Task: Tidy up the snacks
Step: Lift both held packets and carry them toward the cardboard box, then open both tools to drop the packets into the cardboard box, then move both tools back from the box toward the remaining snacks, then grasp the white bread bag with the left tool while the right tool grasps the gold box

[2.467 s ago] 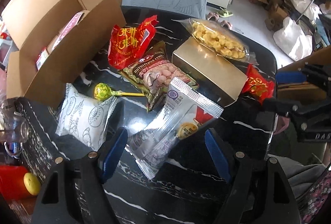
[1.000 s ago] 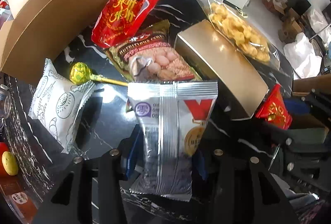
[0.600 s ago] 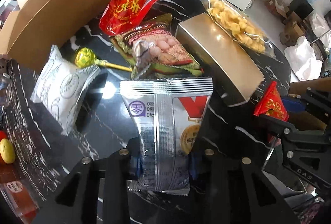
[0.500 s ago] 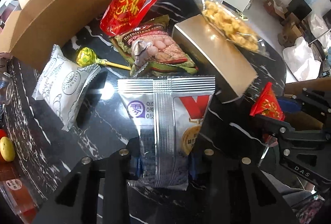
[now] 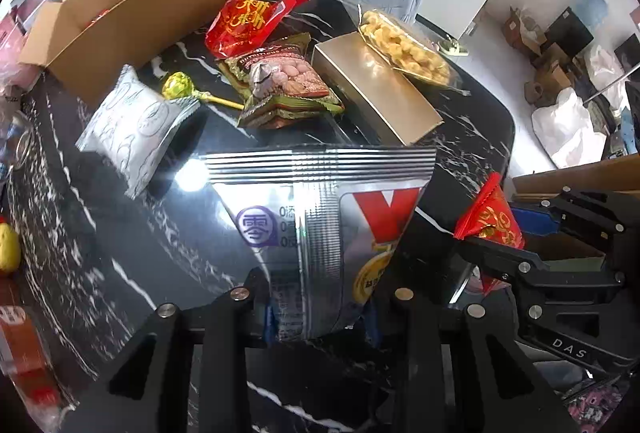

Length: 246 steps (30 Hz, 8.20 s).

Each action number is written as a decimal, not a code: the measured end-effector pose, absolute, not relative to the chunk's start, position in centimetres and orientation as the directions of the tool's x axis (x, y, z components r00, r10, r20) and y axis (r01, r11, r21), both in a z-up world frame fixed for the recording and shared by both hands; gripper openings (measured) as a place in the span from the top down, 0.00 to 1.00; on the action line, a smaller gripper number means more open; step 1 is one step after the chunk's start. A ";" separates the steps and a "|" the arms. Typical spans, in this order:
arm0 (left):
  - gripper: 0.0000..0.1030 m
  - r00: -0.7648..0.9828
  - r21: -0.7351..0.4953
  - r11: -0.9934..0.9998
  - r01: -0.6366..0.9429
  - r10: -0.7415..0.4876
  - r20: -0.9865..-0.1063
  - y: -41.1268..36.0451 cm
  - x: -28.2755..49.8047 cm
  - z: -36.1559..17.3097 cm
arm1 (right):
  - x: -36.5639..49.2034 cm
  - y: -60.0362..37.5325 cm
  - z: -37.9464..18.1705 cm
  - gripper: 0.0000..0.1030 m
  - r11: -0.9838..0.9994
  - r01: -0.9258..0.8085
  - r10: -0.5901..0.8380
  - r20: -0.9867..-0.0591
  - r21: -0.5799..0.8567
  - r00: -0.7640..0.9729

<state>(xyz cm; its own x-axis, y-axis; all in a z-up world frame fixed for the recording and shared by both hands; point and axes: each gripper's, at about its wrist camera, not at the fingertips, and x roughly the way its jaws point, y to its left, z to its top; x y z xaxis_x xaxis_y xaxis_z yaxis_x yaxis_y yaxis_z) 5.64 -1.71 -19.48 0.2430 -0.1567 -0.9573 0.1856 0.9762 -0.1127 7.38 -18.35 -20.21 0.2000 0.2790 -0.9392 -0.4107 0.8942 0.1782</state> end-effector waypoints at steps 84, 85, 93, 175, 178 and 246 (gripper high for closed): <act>0.69 0.566 -0.147 0.953 -0.265 0.031 -0.824 16.2 32.3 -8.4 | 39.1 2.7 -8.8 0.67 0.659 -0.716 0.515 -0.832 0.231 0.206; 0.69 0.560 -0.146 0.953 -0.266 0.030 -0.828 16.5 32.6 -8.8 | 39.4 3.0 -9.1 0.67 0.659 -0.716 0.512 -0.834 0.228 0.206; 0.69 0.506 -0.166 0.940 -0.299 0.009 -0.863 18.3 34.6 -13.0 | 41.5 5.5 -12.5 0.67 0.658 -0.720 0.484 -0.856 0.221 0.179; 0.14 0.829 -0.052 0.970 -0.239 0.177 -0.530 10.6 16.7 9.6 | 21.7 -4.9 7.8 0.33 0.775 -0.629 0.537 -0.585 0.057 0.608; 0.06 0.842 -0.031 0.970 -0.241 0.193 -0.503 9.8 14.9 10.0 | 20.0 -5.7 8.0 0.31 0.781 -0.622 0.536 -0.577 0.061 0.616; 0.05 0.424 -0.113 0.970 -0.216 -0.011 -0.905 4.6 12.9 -14.3 | 12.9 -16.5 -17.8 0.25 0.919 -0.357 0.307 -0.876 0.170 0.372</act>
<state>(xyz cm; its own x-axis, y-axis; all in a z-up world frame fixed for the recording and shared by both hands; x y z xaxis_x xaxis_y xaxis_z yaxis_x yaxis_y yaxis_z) 12.87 4.63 -14.28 0.4244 -0.0111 -0.9054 -0.2164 0.9697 -0.1133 12.92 -16.52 -17.84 0.3723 0.3067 -0.8759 -0.3569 0.9186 0.1700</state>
